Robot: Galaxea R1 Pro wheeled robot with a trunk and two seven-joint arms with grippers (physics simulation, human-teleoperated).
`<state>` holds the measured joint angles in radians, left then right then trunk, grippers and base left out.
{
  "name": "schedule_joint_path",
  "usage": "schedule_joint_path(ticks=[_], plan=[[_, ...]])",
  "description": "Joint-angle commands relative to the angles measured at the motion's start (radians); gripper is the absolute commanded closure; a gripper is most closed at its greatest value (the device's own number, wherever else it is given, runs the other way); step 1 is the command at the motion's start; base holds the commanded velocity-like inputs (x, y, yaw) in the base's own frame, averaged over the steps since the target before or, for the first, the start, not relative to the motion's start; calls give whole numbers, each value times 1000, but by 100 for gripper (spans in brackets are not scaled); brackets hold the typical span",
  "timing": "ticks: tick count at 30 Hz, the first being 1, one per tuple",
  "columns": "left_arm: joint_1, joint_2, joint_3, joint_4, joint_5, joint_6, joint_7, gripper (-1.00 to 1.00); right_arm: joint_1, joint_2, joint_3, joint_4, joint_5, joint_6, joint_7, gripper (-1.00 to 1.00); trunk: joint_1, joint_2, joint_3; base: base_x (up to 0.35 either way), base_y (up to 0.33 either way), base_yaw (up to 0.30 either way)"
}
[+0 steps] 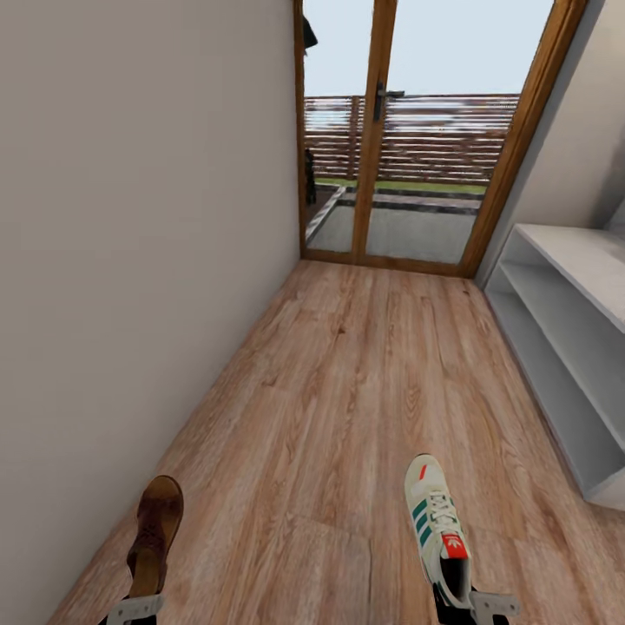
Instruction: Pick up the two gym shoes and the two sandals from the corridor floor and place them onto the hallstand (shoe rack) in the corridor, making sure they are on the rack and not on the floor. Arrange them so the two gym shoes are next to each other and the two sandals are next to each other.
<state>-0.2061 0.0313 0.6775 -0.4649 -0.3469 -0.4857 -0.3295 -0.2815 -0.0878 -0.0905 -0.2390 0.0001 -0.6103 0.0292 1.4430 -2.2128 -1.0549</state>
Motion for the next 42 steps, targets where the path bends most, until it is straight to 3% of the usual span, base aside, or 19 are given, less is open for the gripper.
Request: schedule_joint_path(ticks=[1, 10, 34, 42], plan=[[-1, -1, 9, 0, -5, -4, -8, 100, -1, 0, -5, 1, -1, -3, 4, 100, 0, 0, 0, 0, 0, -229], [-1, -1, 12, 0, 2, -4, -8, 100, -1, 0, -4, 3, 0, -3, 3, 100, 0, 0, 9, 151, 0, -230], [-1, -1, 16, 1, 3, -5, -8, 100, -1, 1, -3, 3, 1, -3, 5, 100, 0, 0, 36, 331, 0, -229], [-1, -1, 16, 1, 3, -5, -8, 100, -1, 0, -3, 3, 1, -3, 6, 100, 0, 0, 39, 337, 0, -67]])
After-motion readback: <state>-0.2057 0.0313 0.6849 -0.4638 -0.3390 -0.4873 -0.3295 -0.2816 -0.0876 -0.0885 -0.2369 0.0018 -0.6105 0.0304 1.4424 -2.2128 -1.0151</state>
